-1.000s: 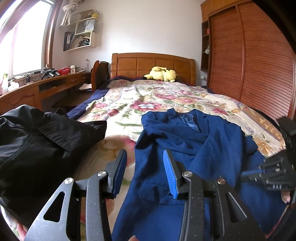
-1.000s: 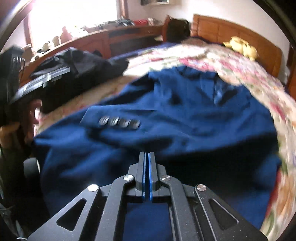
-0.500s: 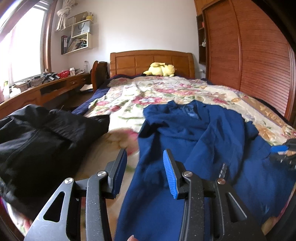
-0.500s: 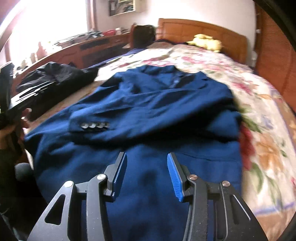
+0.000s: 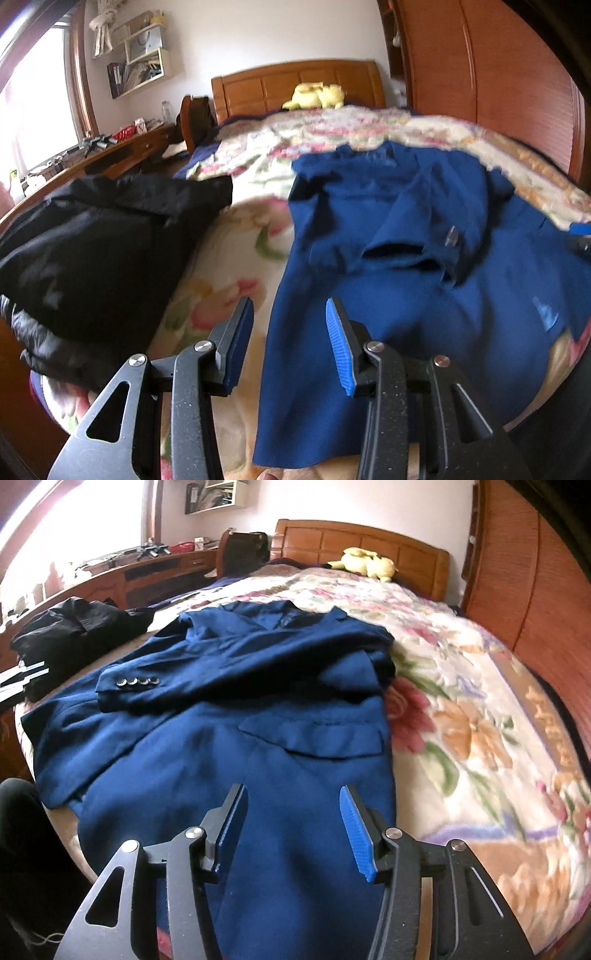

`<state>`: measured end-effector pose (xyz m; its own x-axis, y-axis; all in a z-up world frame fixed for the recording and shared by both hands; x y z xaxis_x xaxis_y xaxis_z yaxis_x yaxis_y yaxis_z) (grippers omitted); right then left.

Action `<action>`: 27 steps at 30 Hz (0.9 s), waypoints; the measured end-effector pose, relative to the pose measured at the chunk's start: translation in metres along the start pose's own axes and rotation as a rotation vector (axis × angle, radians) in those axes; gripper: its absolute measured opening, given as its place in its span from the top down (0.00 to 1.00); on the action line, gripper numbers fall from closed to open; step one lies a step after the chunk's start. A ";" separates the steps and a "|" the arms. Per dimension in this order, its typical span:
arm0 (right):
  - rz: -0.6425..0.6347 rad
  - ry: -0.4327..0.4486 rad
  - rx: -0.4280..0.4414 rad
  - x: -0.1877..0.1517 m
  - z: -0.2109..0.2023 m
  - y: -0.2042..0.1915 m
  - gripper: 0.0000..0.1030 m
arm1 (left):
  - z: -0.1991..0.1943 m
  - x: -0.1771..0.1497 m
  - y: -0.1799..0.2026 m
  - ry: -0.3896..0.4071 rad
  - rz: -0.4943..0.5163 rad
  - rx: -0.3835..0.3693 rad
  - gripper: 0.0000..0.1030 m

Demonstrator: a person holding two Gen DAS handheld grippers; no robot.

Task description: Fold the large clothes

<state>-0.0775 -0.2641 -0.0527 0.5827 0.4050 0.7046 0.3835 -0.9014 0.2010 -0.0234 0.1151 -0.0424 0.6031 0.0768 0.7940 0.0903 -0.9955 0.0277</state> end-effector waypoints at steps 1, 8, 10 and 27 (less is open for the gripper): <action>0.012 -0.006 -0.010 -0.003 0.002 0.002 0.48 | 0.004 -0.003 -0.001 -0.014 0.000 0.002 0.59; 0.035 -0.050 0.001 -0.013 0.005 0.003 0.48 | 0.030 -0.028 -0.004 -0.084 0.008 0.029 0.59; 0.021 -0.044 -0.029 -0.014 0.002 0.002 0.48 | 0.028 -0.029 -0.007 -0.079 -0.021 0.012 0.59; 0.075 -0.071 -0.078 -0.040 -0.017 0.022 0.35 | 0.048 -0.027 -0.032 -0.155 -0.058 -0.031 0.24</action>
<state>-0.1045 -0.3030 -0.0654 0.6581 0.3437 0.6699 0.2821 -0.9375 0.2038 -0.0043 0.1480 -0.0937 0.7131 0.1390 0.6872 0.1053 -0.9903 0.0910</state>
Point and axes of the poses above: each gripper's, at about its wrist camera, not at the fingertips, and z roughly the way its jaws point, y to its right, x to its top, the point moved 4 cm from there along z, roughly the way its jaws point, and after that the axes turned 12 degrees about -z, right-handed, at the moved point
